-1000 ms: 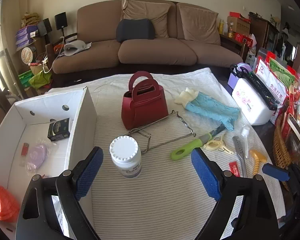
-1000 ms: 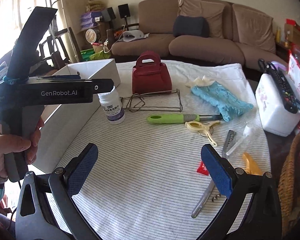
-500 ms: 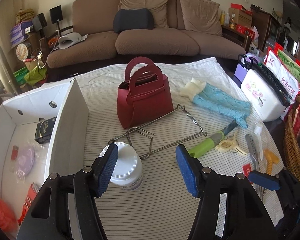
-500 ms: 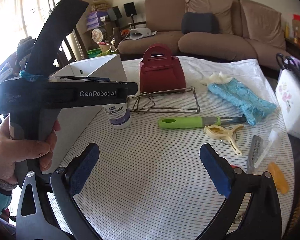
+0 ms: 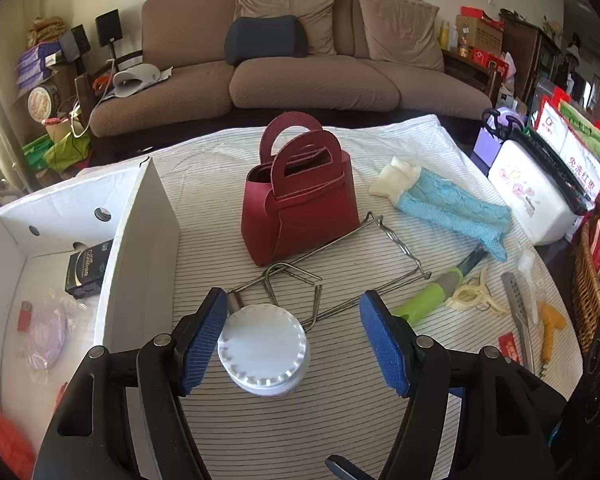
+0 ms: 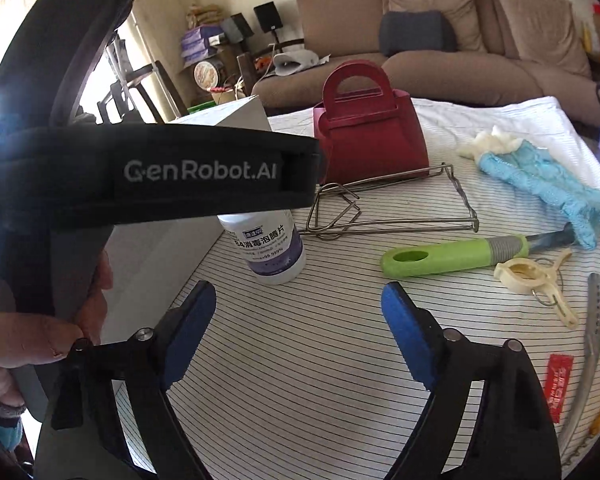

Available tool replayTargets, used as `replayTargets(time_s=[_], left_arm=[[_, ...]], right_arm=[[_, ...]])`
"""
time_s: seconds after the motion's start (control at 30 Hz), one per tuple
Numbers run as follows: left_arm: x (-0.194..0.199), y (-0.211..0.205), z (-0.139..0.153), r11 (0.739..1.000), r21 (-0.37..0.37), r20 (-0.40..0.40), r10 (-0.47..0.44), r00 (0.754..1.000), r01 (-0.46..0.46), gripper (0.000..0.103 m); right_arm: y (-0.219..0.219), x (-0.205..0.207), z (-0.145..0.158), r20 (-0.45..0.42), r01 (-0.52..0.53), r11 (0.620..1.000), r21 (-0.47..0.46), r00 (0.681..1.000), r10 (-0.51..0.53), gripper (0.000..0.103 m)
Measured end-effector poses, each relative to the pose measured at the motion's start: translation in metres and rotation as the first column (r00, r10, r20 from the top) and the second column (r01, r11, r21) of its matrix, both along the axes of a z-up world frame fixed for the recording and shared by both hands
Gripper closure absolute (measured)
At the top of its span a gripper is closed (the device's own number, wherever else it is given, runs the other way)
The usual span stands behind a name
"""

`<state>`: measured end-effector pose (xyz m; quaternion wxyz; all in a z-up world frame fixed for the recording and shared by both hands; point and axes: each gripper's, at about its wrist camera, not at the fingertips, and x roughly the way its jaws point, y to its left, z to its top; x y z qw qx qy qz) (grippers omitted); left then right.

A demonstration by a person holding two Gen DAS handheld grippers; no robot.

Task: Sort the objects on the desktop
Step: 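Reach the left tool to the white pill bottle and close on its lid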

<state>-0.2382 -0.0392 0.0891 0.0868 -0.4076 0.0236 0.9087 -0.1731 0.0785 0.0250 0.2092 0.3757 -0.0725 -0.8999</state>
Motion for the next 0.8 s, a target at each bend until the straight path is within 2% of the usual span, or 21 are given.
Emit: replayTargets(time_s=[0.07, 0.17, 0.2, 0.27, 0.3, 0.37, 0.43, 0.47, 0.5, 0.53, 0.63, 0.8], left_arm=[[-0.001, -0.003, 0.000, 1.000, 0.020, 0.005, 0.003, 1.000, -0.003, 0.036], [0.002, -0.003, 0.001, 0.999, 0.031, 0.002, 0.006, 1.000, -0.006, 0.035], [0.003, -0.001, 0.001, 1.000, 0.016, -0.005, 0.008, 1.000, -0.008, 0.026], [0.004, 0.001, -0.006, 0.999, -0.039, -0.015, 0.028, 0.999, -0.029, 0.014], [0.004, 0.000, -0.011, 0.998, -0.054, -0.006, 0.039, 0.999, -0.039, 0.014], [0.002, -0.002, -0.022, 0.999, -0.032, 0.024, 0.033, 0.999, -0.032, 0.014], [0.002, -0.001, -0.028, 0.999, -0.030, 0.030, 0.034, 0.999, -0.033, 0.018], [0.002, -0.001, -0.031, 0.999, -0.024, 0.036, 0.038, 0.999, -0.037, 0.028], [0.001, -0.003, -0.032, 0.999, -0.019, 0.040, 0.051, 0.998, -0.050, 0.050], [0.000, -0.006, -0.033, 0.998, -0.013, 0.042, 0.065, 0.997, -0.065, 0.053], [-0.003, -0.014, -0.033, 0.995, 0.044, 0.064, 0.082, 0.995, -0.085, 0.053], [0.002, -0.009, -0.021, 0.995, 0.082, 0.074, 0.057, 0.996, -0.063, 0.053]], right_arm=[[0.005, -0.002, -0.002, 0.006, 0.001, 1.000, -0.017, 1.000, -0.001, 0.020], [0.011, 0.001, -0.001, 0.006, 0.000, 1.000, 0.003, 1.000, 0.000, 0.020], [0.015, 0.004, 0.000, 0.004, 0.001, 1.000, 0.005, 1.000, -0.001, 0.020], [0.022, 0.008, 0.003, 0.007, 0.005, 1.000, 0.013, 1.000, -0.005, 0.020], [0.025, 0.009, 0.004, 0.010, 0.008, 1.000, 0.017, 1.000, -0.008, 0.020], [0.031, 0.011, 0.006, 0.011, 0.015, 1.000, 0.025, 1.000, -0.015, 0.020], [0.036, 0.012, 0.008, 0.008, 0.023, 1.000, 0.021, 1.000, -0.023, 0.020], [0.038, 0.012, 0.009, 0.008, 0.026, 1.000, 0.017, 1.000, -0.026, 0.020], [0.039, 0.012, 0.010, 0.009, 0.027, 1.000, 0.014, 1.000, -0.027, 0.020], [0.039, 0.012, 0.010, 0.009, 0.027, 1.000, 0.014, 1.000, -0.027, 0.020], [0.038, 0.013, 0.009, 0.015, 0.019, 1.000, 0.022, 1.000, -0.020, 0.020], [0.039, 0.018, 0.007, 0.020, 0.020, 1.000, 0.020, 1.000, -0.020, 0.020]])
